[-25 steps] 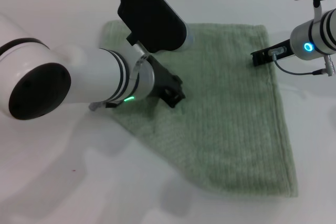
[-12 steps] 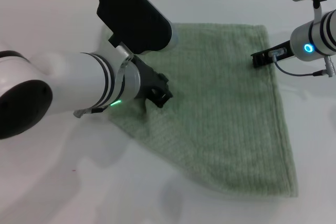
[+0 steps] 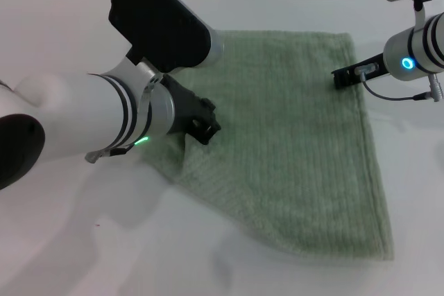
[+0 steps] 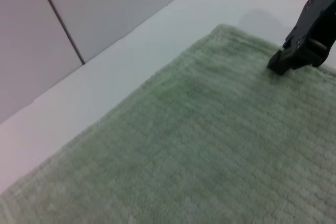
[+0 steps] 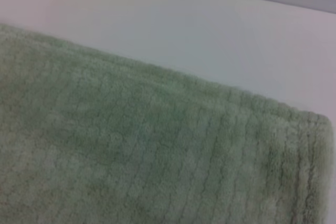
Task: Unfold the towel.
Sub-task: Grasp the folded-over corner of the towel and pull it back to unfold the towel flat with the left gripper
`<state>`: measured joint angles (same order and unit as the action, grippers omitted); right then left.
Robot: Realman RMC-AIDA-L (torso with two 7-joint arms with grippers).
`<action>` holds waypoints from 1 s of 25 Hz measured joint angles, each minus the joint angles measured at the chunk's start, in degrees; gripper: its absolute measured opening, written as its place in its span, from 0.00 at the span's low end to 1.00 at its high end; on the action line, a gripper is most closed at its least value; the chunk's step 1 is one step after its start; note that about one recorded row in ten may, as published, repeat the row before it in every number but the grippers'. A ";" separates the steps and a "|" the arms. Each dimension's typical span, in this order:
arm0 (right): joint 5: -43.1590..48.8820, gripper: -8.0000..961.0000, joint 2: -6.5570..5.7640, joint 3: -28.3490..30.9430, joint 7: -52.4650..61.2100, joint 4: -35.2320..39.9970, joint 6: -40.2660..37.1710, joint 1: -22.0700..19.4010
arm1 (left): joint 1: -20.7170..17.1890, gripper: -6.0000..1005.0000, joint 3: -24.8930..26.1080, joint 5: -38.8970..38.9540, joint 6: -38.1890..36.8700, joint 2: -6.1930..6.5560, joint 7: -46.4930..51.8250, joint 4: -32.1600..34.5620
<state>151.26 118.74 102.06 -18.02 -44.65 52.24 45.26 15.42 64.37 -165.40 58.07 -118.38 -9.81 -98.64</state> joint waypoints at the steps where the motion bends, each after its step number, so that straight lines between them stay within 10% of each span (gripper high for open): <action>1: 0.00 0.01 0.00 0.00 0.00 0.02 -0.02 0.00 | -0.16 0.03 0.04 -0.01 0.02 0.00 0.18 -0.01; 25: 0.26 0.01 0.00 0.30 0.00 0.34 -0.22 0.00 | -2.76 0.04 1.52 -0.10 0.90 0.03 2.42 -4.04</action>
<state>151.52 118.74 102.36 -18.02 -44.30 52.01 45.26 12.66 65.89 -165.50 58.98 -118.35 -7.39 -102.68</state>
